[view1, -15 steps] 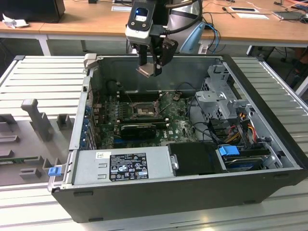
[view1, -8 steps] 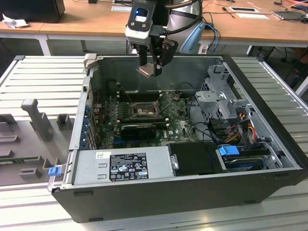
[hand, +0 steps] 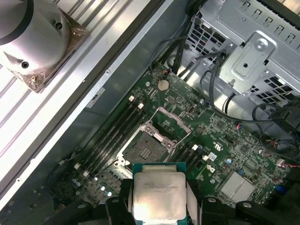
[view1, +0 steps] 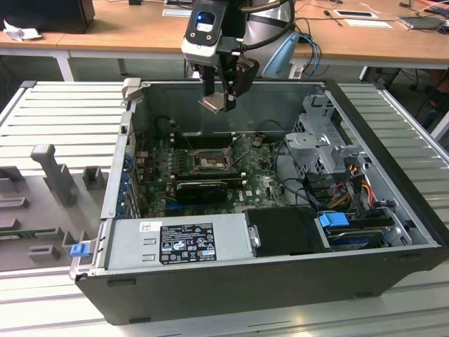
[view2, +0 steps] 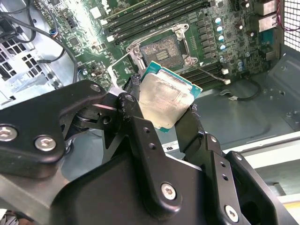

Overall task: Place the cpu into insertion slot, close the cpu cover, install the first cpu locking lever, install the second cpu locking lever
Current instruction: 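Place the cpu into insertion slot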

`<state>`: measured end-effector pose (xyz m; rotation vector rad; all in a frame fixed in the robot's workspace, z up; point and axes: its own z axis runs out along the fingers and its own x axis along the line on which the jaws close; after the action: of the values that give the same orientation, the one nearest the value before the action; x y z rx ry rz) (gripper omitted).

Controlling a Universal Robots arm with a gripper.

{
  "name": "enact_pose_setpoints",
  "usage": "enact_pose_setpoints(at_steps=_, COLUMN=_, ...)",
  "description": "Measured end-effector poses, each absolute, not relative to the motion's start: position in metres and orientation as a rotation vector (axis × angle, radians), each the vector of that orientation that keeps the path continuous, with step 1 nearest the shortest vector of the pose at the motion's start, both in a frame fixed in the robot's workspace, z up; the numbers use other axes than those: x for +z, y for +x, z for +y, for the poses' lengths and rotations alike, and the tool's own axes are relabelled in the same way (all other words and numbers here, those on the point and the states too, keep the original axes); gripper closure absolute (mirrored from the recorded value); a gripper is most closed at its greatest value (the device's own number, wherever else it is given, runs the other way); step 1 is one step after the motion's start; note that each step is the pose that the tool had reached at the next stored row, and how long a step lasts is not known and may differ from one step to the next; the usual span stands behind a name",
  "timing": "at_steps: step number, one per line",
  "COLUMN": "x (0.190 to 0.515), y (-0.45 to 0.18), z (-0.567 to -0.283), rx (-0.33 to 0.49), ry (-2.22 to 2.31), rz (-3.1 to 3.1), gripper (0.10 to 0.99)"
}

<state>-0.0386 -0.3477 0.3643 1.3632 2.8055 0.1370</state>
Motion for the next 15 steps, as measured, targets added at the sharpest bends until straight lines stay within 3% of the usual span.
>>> enact_pose_setpoints(at_steps=15, x=0.3642, y=-0.0386, z=-0.3477, rx=0.136, ry=1.43, rz=2.77, gripper=0.545)
